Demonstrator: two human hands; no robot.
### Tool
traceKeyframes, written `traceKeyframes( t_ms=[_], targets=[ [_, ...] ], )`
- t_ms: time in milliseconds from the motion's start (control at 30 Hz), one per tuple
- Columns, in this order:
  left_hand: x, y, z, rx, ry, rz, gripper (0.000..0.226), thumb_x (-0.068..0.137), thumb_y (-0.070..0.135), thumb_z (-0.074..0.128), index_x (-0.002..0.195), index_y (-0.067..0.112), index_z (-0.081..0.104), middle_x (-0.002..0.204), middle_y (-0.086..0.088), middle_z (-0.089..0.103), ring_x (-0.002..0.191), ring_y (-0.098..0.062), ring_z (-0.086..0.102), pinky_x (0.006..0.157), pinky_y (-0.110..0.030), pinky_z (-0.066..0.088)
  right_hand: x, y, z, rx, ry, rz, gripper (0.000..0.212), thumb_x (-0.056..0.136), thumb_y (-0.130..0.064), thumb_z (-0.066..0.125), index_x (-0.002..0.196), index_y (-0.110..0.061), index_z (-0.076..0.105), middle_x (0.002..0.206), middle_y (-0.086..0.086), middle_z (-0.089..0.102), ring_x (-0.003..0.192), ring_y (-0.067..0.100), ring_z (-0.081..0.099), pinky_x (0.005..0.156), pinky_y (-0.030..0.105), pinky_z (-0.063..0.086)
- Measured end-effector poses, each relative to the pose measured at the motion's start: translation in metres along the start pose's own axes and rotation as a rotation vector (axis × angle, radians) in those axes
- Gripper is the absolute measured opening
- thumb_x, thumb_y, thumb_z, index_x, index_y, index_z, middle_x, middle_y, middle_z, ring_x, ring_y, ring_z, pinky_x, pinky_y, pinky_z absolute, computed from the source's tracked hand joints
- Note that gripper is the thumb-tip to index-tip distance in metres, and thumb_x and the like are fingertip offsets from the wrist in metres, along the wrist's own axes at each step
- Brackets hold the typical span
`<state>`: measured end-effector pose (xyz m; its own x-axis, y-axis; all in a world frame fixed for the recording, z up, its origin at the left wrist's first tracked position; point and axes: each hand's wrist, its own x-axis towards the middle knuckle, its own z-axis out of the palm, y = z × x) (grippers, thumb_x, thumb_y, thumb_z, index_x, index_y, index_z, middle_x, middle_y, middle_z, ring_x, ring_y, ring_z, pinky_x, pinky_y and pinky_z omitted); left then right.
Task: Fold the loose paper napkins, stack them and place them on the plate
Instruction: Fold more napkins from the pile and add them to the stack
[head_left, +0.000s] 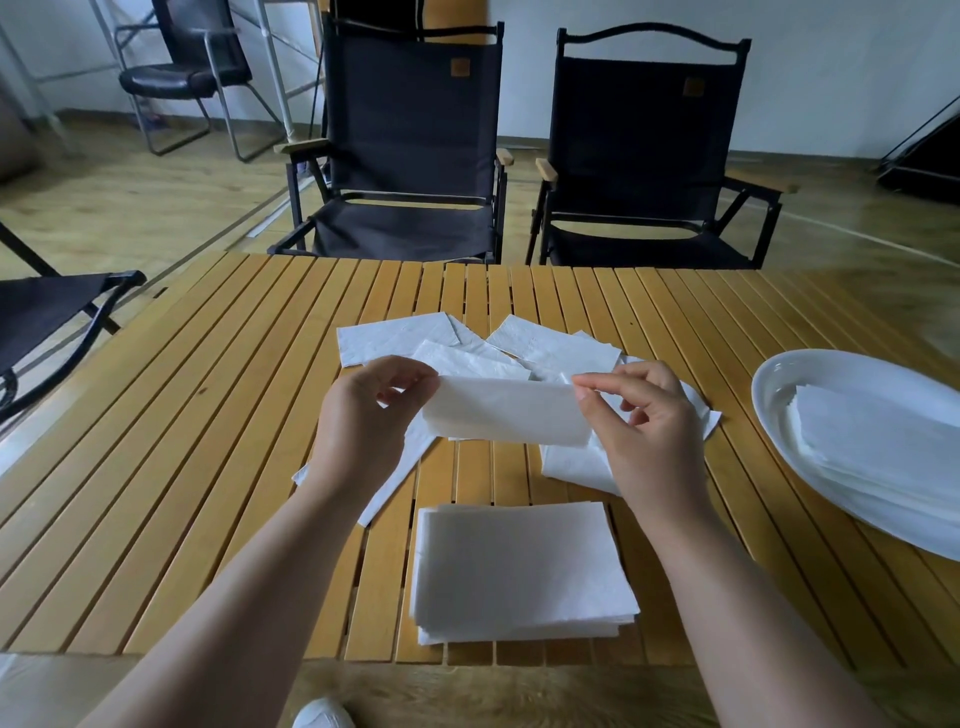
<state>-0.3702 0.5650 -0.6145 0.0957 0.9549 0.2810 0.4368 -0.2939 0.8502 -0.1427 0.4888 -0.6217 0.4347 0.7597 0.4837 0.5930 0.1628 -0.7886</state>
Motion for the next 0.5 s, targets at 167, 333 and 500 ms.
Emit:
traceKeyframes(
  t_ms=[167,333,500],
  targets=[
    [0.0000,0.0002,-0.0012,-0.010,0.004,-0.005,0.010,0.093,0.021,0.066,0.092,0.030,0.071,0.094,0.013,0.071,0.093,-0.014,0.065,0.086,-0.041,0.057,-0.0013,-0.0008,0.0008,-0.059,-0.014,-0.054,0.012,0.088,-0.022,0.074,0.100,-0.024,0.077,0.097,-0.005,0.059,0.083,0.011,0.054,0.058,0.008,0.045],
    [0.0000,0.0013,-0.0007,-0.001,-0.002,-0.006,0.010,0.093,0.021,0.065,0.095,0.030,0.070,0.096,0.013,0.069,0.093,-0.015,0.063,0.084,-0.039,0.058,-0.0014,-0.0008,0.0025,-0.049,-0.050,0.009,0.013,0.089,-0.016,0.074,0.097,-0.026,0.072,0.083,-0.015,0.064,0.081,0.006,0.060,0.062,0.009,0.050],
    [0.0002,0.0006,-0.0016,0.036,-0.009,0.011,0.011,0.092,0.020,0.067,0.096,0.030,0.069,0.098,0.012,0.068,0.090,-0.014,0.062,0.081,-0.037,0.058,-0.0005,0.0003,0.0024,-0.042,-0.032,0.050,0.008,0.089,-0.019,0.074,0.096,-0.022,0.071,0.081,-0.017,0.064,0.082,0.001,0.059,0.061,0.007,0.047]
  ],
)
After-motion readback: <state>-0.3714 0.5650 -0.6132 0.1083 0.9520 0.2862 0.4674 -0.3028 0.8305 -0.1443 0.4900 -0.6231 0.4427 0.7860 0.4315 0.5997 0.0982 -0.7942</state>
